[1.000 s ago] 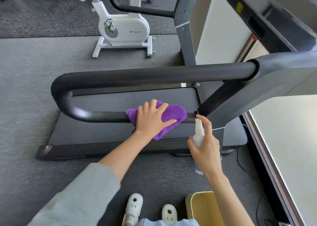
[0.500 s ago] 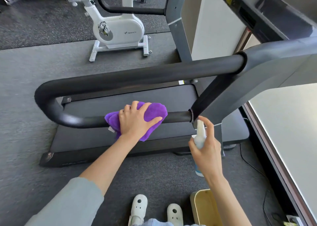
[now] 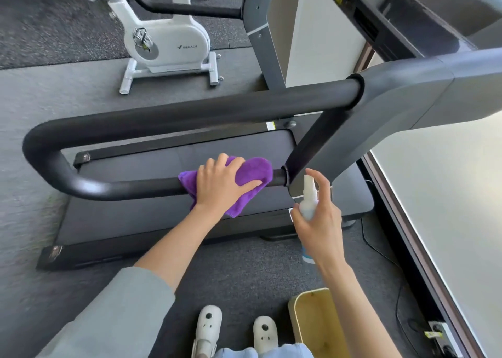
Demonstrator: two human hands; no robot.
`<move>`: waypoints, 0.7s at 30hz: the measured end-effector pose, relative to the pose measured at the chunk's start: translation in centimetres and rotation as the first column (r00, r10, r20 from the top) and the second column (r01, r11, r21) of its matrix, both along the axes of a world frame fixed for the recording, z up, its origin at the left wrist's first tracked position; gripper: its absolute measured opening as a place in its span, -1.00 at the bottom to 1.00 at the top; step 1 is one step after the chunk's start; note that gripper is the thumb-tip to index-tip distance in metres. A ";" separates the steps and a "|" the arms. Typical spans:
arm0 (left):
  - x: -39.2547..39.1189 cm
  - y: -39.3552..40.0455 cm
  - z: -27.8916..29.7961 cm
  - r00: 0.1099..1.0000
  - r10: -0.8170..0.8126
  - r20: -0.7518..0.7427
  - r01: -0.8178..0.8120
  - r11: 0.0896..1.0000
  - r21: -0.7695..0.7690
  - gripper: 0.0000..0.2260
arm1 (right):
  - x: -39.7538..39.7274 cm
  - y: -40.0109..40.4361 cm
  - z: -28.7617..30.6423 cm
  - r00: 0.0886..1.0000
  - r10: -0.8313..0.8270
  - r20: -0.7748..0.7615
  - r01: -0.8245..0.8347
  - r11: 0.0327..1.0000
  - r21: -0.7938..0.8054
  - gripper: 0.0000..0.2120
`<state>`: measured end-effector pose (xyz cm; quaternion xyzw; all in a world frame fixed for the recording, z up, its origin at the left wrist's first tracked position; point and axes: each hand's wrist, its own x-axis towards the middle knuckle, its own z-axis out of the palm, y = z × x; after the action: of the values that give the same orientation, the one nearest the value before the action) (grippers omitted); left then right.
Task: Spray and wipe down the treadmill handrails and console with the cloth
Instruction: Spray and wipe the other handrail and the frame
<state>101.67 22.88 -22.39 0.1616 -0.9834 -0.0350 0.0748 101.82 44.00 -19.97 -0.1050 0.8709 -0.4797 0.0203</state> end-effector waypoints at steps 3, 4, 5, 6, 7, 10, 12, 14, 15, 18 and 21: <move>3.5 -4.3 0.4 0.995 0.068 -0.073 -0.071 0.997 -0.039 -0.34 | -0.1 -0.8 0.0 1.000 0.029 -0.010 -0.029 1.000 -0.010 -0.35; 4.8 -5.9 0.6 0.989 0.117 -0.094 -0.122 0.991 -0.050 -0.34 | -0.2 -1.1 0.0 1.000 0.029 -0.010 -0.030 1.000 -0.011 -0.35; 6.0 -7.1 0.7 0.977 0.175 -0.121 -0.182 0.982 -0.051 -0.33 | -0.2 -1.3 0.0 1.000 0.026 -0.009 -0.026 1.000 -0.015 -0.36; 6.9 -7.9 0.7 0.961 0.233 -0.147 -0.242 0.969 -0.045 -0.31 | -0.2 -1.3 -0.1 1.000 0.019 -0.010 -0.020 1.000 -0.020 -0.36; 7.3 -8.1 0.7 0.945 0.284 -0.161 -0.293 0.955 -0.037 -0.29 | -0.2 -1.3 -0.2 1.000 0.010 -0.013 -0.010 1.000 -0.021 -0.37; 5.8 -6.5 0.9 0.935 0.345 -0.079 -0.347 0.938 -0.007 -0.31 | 0.1 -0.7 -0.6 1.000 -0.014 -0.001 0.014 1.000 -0.020 -0.38; 3.7 -4.5 0.8 0.965 0.262 0.002 -0.262 0.965 -0.024 -0.33 | 0.3 0.2 -0.9 1.000 -0.028 0.008 0.028 1.000 -0.005 -0.39; 1.7 -2.4 0.7 0.987 0.157 0.034 -0.156 0.987 -0.030 -0.33 | 0.6 1.1 -1.3 0.999 -0.047 0.019 0.047 0.999 0.016 -0.39; 0.6 -1.3 0.5 0.992 0.120 0.042 -0.119 0.993 -0.024 -0.32 | 0.7 1.6 -1.4 0.998 -0.061 0.025 0.060 0.998 0.021 -0.39; -2.7 2.9 -0.1 0.995 -0.004 0.099 0.010 0.998 -0.063 -0.30 | 0.9 2.7 -1.6 0.995 -0.091 0.026 0.091 0.995 0.028 -0.38; -4.5 5.1 -0.3 0.989 -0.079 0.121 0.090 0.992 -0.084 -0.27 | 1.1 3.4 -1.2 0.994 -0.109 0.022 0.108 0.993 0.037 -0.39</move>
<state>97.16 28.02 -22.71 0.1181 -0.9926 0.0152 0.0222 102.90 47.37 -21.20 -0.0515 0.8835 -0.4656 0.0065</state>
